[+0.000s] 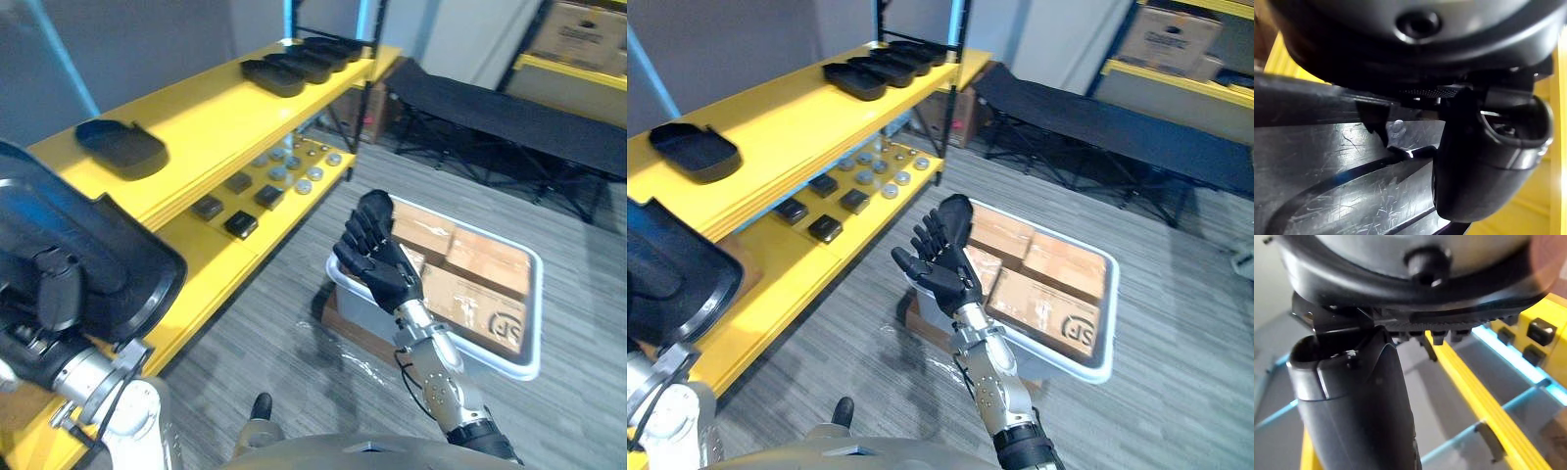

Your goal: Walk over and take three plastic housings, then place them on the shelf

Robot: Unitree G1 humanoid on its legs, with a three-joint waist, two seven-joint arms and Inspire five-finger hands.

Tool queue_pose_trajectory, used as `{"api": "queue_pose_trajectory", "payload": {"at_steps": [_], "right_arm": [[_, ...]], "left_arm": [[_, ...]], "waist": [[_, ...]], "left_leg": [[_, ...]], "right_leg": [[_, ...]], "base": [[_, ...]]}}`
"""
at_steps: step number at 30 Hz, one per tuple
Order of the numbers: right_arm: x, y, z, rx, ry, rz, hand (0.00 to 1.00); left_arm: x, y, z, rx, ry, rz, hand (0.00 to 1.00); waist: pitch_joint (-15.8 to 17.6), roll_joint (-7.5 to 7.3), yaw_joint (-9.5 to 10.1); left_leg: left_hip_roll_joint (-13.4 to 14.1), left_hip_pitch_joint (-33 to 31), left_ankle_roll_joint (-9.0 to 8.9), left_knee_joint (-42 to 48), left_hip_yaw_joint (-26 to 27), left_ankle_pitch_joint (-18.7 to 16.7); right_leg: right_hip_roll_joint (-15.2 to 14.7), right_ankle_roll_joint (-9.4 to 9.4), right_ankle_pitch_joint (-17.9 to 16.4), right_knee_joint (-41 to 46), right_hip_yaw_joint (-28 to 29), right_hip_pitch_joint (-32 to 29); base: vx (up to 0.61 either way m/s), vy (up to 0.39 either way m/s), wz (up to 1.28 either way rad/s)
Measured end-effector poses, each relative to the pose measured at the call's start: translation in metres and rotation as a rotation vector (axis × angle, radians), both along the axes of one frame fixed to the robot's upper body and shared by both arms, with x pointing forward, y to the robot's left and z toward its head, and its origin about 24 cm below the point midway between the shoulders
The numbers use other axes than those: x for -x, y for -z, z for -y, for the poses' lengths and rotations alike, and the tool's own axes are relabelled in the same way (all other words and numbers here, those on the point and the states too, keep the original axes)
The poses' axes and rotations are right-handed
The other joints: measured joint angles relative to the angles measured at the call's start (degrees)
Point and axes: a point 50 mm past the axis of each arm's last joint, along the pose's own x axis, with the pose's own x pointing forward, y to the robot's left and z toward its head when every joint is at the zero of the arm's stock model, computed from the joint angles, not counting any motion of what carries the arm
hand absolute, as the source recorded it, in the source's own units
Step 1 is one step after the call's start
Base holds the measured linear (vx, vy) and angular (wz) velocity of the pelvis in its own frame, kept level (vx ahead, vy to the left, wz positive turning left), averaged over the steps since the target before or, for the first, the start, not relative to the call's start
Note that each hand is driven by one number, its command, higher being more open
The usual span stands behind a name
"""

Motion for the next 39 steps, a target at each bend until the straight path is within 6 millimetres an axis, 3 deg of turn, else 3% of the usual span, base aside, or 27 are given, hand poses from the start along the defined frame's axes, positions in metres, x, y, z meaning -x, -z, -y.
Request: {"api": "queue_pose_trajectory", "payload": {"at_steps": [3,6,8,9,10,12,13,14,16,18,20,24,26,27,30,31,32,33,37,39], "right_arm": [[-0.006,-0.004,-0.008,0.013,-0.006,0.005,1.00],[-0.009,-0.007,-0.015,0.007,-0.008,0.005,1.00],[-0.009,-0.006,-0.016,-0.001,0.012,-0.009,1.00],[-0.008,-0.004,-0.013,0.004,0.040,-0.027,1.00],[-0.007,-0.001,-0.009,0.011,0.074,-0.049,1.00],[-0.009,-0.001,-0.005,0.042,0.118,-0.056,1.00],[-0.009,-0.001,-0.007,0.034,0.124,-0.060,1.00],[-0.009,-0.002,-0.005,0.031,0.131,-0.060,1.00],[-0.005,-0.001,0.003,0.026,0.168,-0.066,1.00],[0.000,0.001,0.007,0.045,0.199,-0.072,1.00],[0.005,0.003,0.018,0.058,0.250,-0.085,1.00],[0.004,0.000,0.025,0.056,0.271,-0.067,1.00],[0.004,-0.002,0.027,0.058,0.277,-0.059,1.00],[0.006,-0.003,0.031,0.066,0.285,-0.053,1.00],[0.009,-0.004,0.038,0.078,0.298,-0.050,1.00],[0.010,-0.003,0.039,0.077,0.304,-0.052,1.00],[0.010,-0.004,0.037,0.067,0.304,-0.051,1.00],[0.010,-0.003,0.039,0.063,0.309,-0.051,1.00],[0.011,-0.007,0.031,0.027,0.299,-0.025,1.00],[0.009,-0.008,0.028,0.013,0.297,-0.017,1.00]], "left_arm": [[0.011,0.002,-0.003,0.017,0.038,0.000,0.00],[0.013,0.006,-0.002,0.047,0.108,-0.002,0.00],[0.007,0.006,0.003,0.061,0.189,0.014,0.00],[-0.001,0.005,0.010,0.060,0.274,0.030,0.00],[-0.008,0.004,0.018,0.052,0.362,0.040,0.00],[-0.015,0.003,0.028,0.042,0.471,0.045,0.00],[-0.016,0.003,0.030,0.034,0.493,0.046,0.00],[-0.019,0.002,0.033,0.021,0.526,0.049,0.00],[-0.027,-0.004,0.038,-0.017,0.613,0.074,0.00],[-0.032,-0.008,0.041,-0.033,0.668,0.097,0.00],[-0.041,-0.014,0.047,-0.049,0.728,0.128,0.00],[-0.046,-0.017,0.050,-0.057,0.753,0.145,0.00],[-0.047,-0.016,0.054,-0.044,0.767,0.146,0.00],[-0.049,-0.015,0.059,-0.030,0.787,0.148,0.00],[-0.050,-0.015,0.063,-0.029,0.807,0.147,0.00],[-0.050,-0.015,0.063,-0.030,0.808,0.147,0.00],[-0.050,-0.015,0.062,-0.032,0.808,0.147,0.00],[-0.049,-0.013,0.061,-0.031,0.800,0.138,0.00],[-0.048,-0.009,0.054,-0.028,0.758,0.107,0.00],[-0.047,-0.009,0.051,-0.033,0.746,0.102,0.00]], "waist": [[0.08,-0.07,1.32],[0.33,0.19,1.43],[1.02,0.19,0.66],[1.37,-0.13,-0.59],[1.61,-0.08,-0.94],[3.53,1.14,0.47],[4.04,1.51,0.24],[4.90,2.19,-0.70],[6.00,2.19,-1.78],[6.31,1.65,-2.60],[6.63,1.12,-3.58],[7.24,0.35,-3.95],[7.60,0.93,-4.34],[8.24,2.17,-4.64],[8.84,3.96,-5.52],[9.06,3.39,-5.55],[9.73,2.32,-5.50],[9.86,3.00,-4.95],[10.29,1.25,-4.93],[10.44,0.79,-4.15]], "left_leg": [[-0.38,-0.19,-0.07,0.04,-1.18,0.24],[-0.40,-0.11,0.35,0.06,-1.39,0.13],[-0.48,-0.59,2.40,0.04,-0.58,0.82],[-0.39,-1.52,4.84,0.04,2.59,1.45],[-0.33,-2.52,5.89,0.04,4.88,2.46],[-1.05,-2.73,5.48,-0.02,4.75,3.35],[-1.58,-3.17,5.72,-0.13,4.60,3.53],[-2.33,-3.78,5.94,-0.12,4.11,3.68],[-4.13,-4.47,6.67,0.03,2.48,4.23],[-5.25,-4.38,7.05,0.06,1.47,5.46],[-5.63,-4.32,6.91,0.09,0.86,6.38],[-5.45,-4.60,6.61,0.11,2.52,6.52],[-5.23,-4.73,6.50,0.11,3.20,6.79],[-4.80,-4.69,6.29,0.10,2.94,6.63],[-4.15,-5.77,6.39,0.07,3.00,4.87],[-4.35,-6.50,6.16,0.23,4.06,1.42],[-4.70,-7.04,6.69,1.72,5.06,1.14],[-5.48,-7.37,7.12,6.90,5.68,1.83],[-7.29,-7.45,6.92,7.30,5.76,2.53],[-8.41,-7.34,7.20,9.12,5.70,0.85]], "right_leg": [[-0.12,0.04,-0.33,0.64,-0.89,0.44],[-0.11,-0.04,-0.78,1.04,-1.57,0.78],[-0.13,0.25,-1.39,1.65,-3.94,2.14],[-0.16,0.61,-1.83,1.82,-6.77,3.24],[-0.34,0.91,-2.44,2.61,-9.38,3.87],[-1.39,1.55,-4.27,4.94,-10.15,4.13],[-1.92,1.58,-5.71,6.66,-10.11,3.87],[-2.33,1.21,-8.04,9.14,-9.09,3.19],[-2.72,-0.20,-12.02,13.82,-4.64,1.81],[-2.95,-1.27,-12.95,16.75,0.63,1.43],[-3.00,-1.21,-12.93,19.82,4.65,0.70],[-3.14,-0.01,-13.87,17.78,5.78,0.40],[-3.02,1.94,-15.32,16.64,6.47,0.46],[-2.65,1.58,-15.77,17.33,6.42,0.24],[-2.00,0.57,-16.70,18.62,5.40,-0.69],[-2.51,0.28,-16.63,18.20,5.16,-1.32],[-3.44,0.14,-16.55,18.04,5.21,-1.46],[-3.37,0.41,-16.62,18.32,5.25,-1.18],[-4.81,2.06,-15.72,17.69,4.64,0.07],[-5.73,2.58,-14.88,17.49,4.21,1.57]], "base": [[0.00,-0.009,0.22],[-0.01,-0.005,0.12],[-0.04,-0.005,0.62],[-0.07,0.024,1.23],[-0.07,0.041,1.22],[-0.05,0.072,0.73],[-0.10,0.076,0.77],[-0.07,0.035,0.80],[-0.07,-0.009,0.94],[-0.02,-0.033,0.67],[0.01,-0.020,0.50],[0.00,-0.043,-0.17],[-0.08,-0.050,-0.15],[-0.12,-0.049,0.01],[-0.13,-0.037,0.20],[-0.08,0.009,0.23],[-0.01,0.035,0.08],[0.06,0.040,0.03],[0.09,0.016,0.10],[0.09,0.037,0.15]]}}
